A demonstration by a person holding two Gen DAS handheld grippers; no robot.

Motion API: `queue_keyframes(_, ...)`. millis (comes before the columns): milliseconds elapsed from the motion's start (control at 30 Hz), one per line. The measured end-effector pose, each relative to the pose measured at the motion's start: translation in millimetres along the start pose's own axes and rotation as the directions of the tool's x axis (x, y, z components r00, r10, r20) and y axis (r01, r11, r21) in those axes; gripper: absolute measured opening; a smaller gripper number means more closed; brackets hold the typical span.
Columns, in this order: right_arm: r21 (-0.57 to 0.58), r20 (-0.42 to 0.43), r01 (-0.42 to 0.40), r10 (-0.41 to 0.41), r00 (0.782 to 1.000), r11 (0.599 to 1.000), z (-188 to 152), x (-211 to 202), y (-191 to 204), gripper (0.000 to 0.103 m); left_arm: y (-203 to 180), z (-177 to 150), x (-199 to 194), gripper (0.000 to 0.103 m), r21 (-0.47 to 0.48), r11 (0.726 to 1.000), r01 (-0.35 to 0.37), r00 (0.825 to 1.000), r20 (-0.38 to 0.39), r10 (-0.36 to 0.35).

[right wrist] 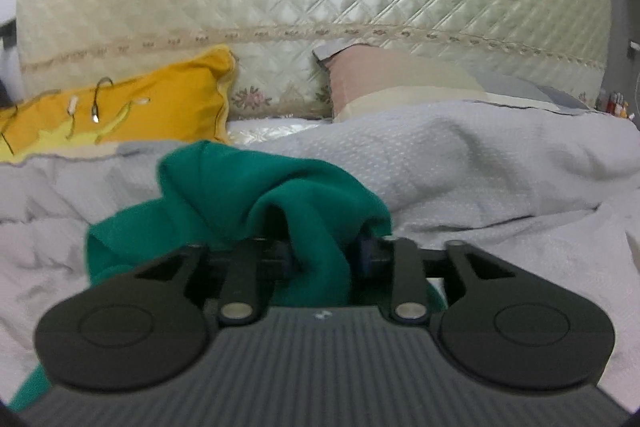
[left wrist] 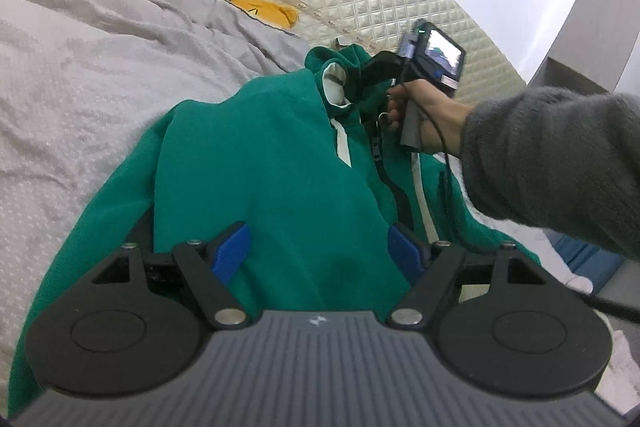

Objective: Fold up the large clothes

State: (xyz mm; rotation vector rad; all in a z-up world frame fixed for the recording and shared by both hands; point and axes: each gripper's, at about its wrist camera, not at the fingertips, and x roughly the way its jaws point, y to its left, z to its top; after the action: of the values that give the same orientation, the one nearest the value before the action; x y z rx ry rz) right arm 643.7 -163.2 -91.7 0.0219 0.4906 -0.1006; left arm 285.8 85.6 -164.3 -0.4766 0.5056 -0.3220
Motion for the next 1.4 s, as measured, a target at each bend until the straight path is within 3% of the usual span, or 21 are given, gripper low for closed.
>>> queue_keyframes(67,0.007,0.019,-0.019,0.019,1.0,1.0,0,-22,-4,0.059,-1,1,-2,0.08,-0.006,1.0,0.001,1.0,-0.002,-0.001)
queue_keyframes(400,0.018,0.008,-0.123,0.123,0.992,0.992,-29,-197,-47,0.059,-13,9,-32,0.08,-0.009,1.0,0.009,1.0,-0.002,-0.009)
queue_keyframes(600,-0.015,-0.043,-0.164,0.164,0.986,0.986,-73,-327,-68,0.059,-36,10,-64,0.08,0.02,0.999,0.027,1.0,-0.01,-0.027)
queue_keyframes(800,-0.013,-0.117,-0.212,0.209,0.971,0.977,-130,-424,-77,0.059,-66,-4,-109,0.08,0.06,0.997,0.054,0.996,-0.07,-0.05)
queue_keyframes(933,0.027,-0.184,-0.271,0.271,0.945,0.962,-166,-457,-81,0.059,-81,-18,-134,0.08,0.04,0.996,0.08,0.989,-0.124,-0.075)
queue_keyframes(1033,0.028,-0.221,-0.313,0.312,0.924,0.949,-195,-474,-82,0.059,-99,-30,-148,0.08,0.078,0.993,0.084,0.984,-0.163,-0.07)
queue_keyframes(1167,0.111,-0.256,-0.293,0.313,0.915,0.949,-217,-481,-93,0.059,-119,-46,-152,0.08,0.156,0.986,0.059,0.975,-0.223,-0.023)
queue_keyframes(1233,0.19,-0.277,-0.277,0.322,0.905,0.942,-225,-477,-105,0.059,-125,-53,-149,0.08,0.193,0.981,0.008,0.964,-0.261,0.043)
queue_keyframes(1400,0.411,-0.258,-0.163,0.286,0.923,0.897,-241,-471,-144,0.06,-117,-60,-157,0.083,0.156,0.985,-0.077,0.957,-0.267,0.117)
